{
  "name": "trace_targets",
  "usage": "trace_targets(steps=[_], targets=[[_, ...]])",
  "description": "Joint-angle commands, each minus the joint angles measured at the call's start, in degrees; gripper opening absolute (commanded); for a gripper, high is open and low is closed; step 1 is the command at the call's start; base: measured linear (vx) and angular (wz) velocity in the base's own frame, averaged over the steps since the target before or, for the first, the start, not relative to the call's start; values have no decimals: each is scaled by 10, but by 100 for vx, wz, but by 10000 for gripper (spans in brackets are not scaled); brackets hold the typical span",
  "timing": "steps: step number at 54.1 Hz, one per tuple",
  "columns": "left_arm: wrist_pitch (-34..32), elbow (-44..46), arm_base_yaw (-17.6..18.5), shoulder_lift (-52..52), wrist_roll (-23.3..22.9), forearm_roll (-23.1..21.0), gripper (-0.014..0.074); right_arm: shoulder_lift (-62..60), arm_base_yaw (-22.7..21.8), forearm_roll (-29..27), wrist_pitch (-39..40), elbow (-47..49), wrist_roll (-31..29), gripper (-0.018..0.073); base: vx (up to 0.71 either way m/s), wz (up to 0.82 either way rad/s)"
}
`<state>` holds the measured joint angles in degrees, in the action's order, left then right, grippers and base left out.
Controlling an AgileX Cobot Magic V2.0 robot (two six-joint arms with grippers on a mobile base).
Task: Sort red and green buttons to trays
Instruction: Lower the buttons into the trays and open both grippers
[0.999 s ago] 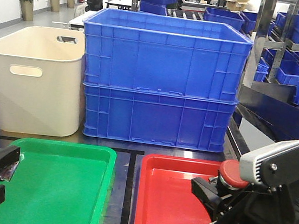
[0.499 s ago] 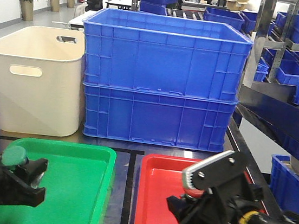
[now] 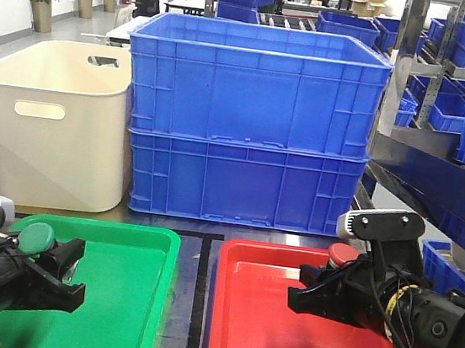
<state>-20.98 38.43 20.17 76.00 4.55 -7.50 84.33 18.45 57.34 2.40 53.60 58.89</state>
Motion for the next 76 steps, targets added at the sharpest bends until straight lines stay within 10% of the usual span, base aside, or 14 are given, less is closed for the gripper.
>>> trace_targets(steps=[1,35,64,76], targets=[[-59,16,0,-8,0,-4,30,-12,-4,26,64,18,-9,-9,0,0],[-70,16,0,59,0,-4,190,45,-4,22,73,19,30,52,0,0],[-66,16,0,59,0,-4,506,47,-4,35,76,19,33,568,0,0],[-71,16,0,57,0,-4,567,47,-4,35,80,19,34,606,0,0]])
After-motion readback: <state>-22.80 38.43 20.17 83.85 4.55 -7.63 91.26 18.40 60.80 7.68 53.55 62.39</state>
